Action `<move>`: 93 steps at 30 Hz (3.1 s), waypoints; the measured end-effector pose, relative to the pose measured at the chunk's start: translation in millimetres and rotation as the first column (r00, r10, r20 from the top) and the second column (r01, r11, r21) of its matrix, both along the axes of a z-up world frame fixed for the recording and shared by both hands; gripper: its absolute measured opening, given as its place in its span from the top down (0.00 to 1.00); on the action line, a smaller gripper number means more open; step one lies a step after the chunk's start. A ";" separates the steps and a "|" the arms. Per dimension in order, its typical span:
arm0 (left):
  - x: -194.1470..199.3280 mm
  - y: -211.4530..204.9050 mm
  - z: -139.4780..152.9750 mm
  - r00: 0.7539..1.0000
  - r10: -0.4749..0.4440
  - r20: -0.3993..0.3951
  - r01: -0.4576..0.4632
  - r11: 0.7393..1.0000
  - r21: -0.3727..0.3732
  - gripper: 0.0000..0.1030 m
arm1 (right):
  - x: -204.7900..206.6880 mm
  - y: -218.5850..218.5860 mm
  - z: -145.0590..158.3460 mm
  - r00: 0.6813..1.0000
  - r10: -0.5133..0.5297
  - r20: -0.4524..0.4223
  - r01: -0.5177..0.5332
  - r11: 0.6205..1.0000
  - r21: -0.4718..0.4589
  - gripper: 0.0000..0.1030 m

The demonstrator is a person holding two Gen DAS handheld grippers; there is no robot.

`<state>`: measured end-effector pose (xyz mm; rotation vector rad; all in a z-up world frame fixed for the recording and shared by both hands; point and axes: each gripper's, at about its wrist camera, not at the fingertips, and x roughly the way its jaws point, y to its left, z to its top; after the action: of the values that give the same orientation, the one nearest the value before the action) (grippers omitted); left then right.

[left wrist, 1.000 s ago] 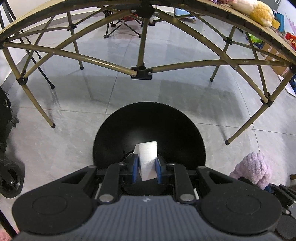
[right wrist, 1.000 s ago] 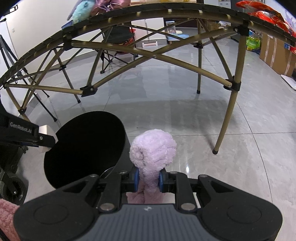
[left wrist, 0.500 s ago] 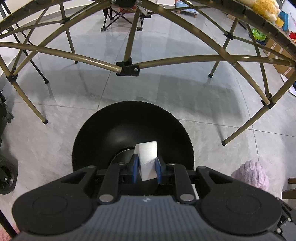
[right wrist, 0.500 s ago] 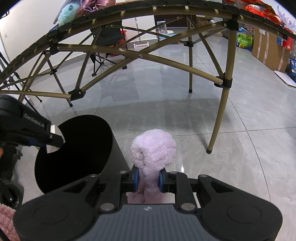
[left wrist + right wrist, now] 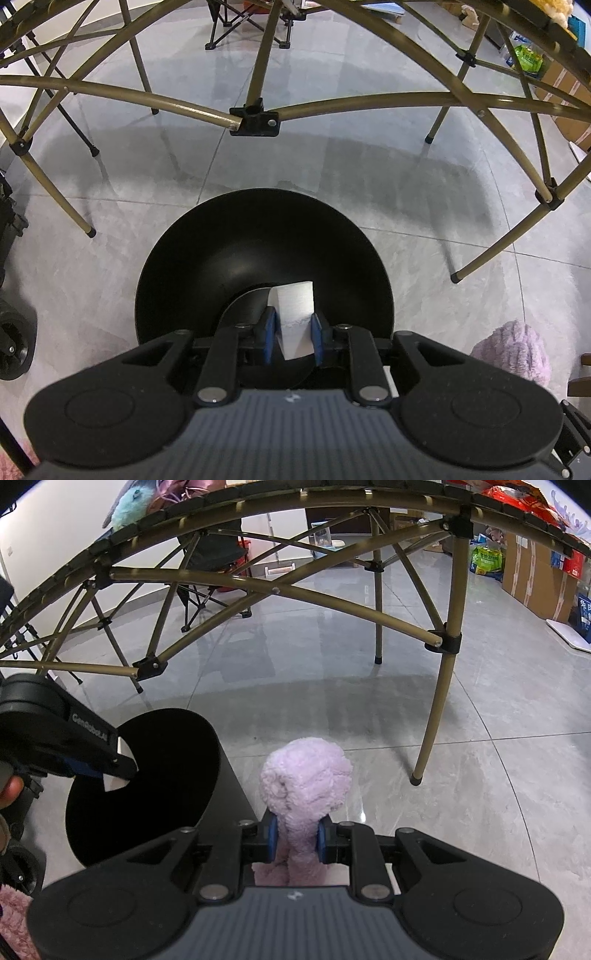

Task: Collect trash
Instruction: 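Open the left gripper to drop the white block into the bin, then move the right gripper holding the scrunchie over the black bin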

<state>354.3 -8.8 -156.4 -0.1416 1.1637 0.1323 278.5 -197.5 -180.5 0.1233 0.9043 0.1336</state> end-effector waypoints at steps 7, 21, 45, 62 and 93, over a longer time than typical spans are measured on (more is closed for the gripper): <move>-2.2 3.4 3.2 1.000 0.023 0.002 -0.023 1.000 0.014 0.04 | -0.2 0.0 -0.2 1.000 0.000 0.000 0.000 1.000 0.000 0.81; -3.7 6.7 2.8 0.999 0.033 -0.021 -0.032 0.999 0.031 0.00 | -0.8 -0.1 1.4 1.000 0.010 -0.005 -0.010 1.000 0.009 0.81; -26.2 32.6 31.2 0.997 0.042 0.069 -0.045 0.998 0.043 0.00 | -6.7 20.4 21.2 0.998 0.056 0.009 -0.056 0.998 0.024 0.81; -53.4 89.3 55.3 0.983 0.106 0.148 -0.113 0.993 0.037 0.00 | 2.8 72.5 59.0 0.984 0.164 0.065 -0.166 0.986 0.021 0.81; -82.8 181.2 33.0 0.963 0.252 0.096 -0.258 0.965 0.055 0.00 | 71.3 167.1 17.3 0.951 0.260 -0.169 -0.264 0.964 -0.002 0.81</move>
<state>271.5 172.4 -123.3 -0.2358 1.0476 0.3893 349.8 -30.4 -163.2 -0.0098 1.0878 0.3641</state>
